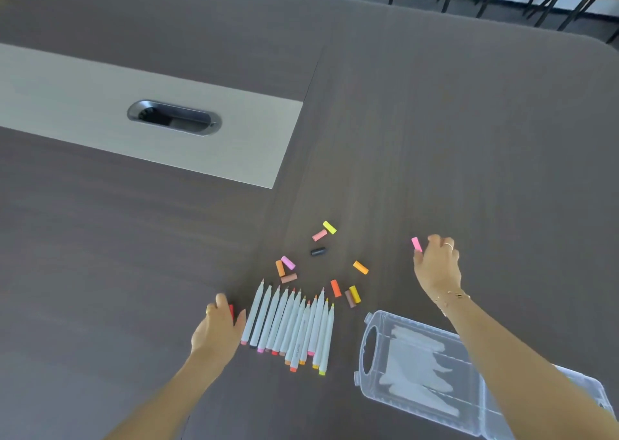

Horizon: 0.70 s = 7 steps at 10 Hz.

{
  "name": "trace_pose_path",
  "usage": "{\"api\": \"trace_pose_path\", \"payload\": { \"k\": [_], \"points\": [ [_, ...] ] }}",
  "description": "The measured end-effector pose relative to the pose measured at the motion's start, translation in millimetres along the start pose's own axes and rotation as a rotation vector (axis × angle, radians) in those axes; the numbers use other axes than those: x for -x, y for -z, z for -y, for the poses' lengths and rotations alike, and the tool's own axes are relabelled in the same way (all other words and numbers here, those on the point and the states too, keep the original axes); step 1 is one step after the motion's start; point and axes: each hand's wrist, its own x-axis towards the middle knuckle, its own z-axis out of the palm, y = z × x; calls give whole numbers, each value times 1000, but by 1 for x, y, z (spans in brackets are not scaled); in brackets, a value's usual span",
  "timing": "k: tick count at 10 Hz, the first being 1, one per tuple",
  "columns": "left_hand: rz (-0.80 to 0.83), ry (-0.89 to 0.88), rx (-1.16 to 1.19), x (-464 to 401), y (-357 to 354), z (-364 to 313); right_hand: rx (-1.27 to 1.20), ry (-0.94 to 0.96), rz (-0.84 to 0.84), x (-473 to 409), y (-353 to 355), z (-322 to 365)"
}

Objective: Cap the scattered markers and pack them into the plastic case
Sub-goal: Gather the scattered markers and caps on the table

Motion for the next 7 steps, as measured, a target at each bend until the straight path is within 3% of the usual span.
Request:
{"api": "trace_pose_path", "payload": {
  "k": [2,3,4,5,6,7],
  "points": [
    [20,75,127,-22,8,-29,125,98,28,-15,-12,4],
    [-25,21,112,-37,16,-39,198,157,38,-22,-19,4],
    [-30,-61,134,-51,21,-55,256,197,69,-24,-20,8],
    [-30,-212,116,-58,24,-77,143,193,88,-8,-9,26],
    [37,-432,-33,-60,20,-99,86,284,187,22,-15,37],
    [66,-459,-185,-63,21,-114,125,436,267,55,-23,42]
  ]
}}
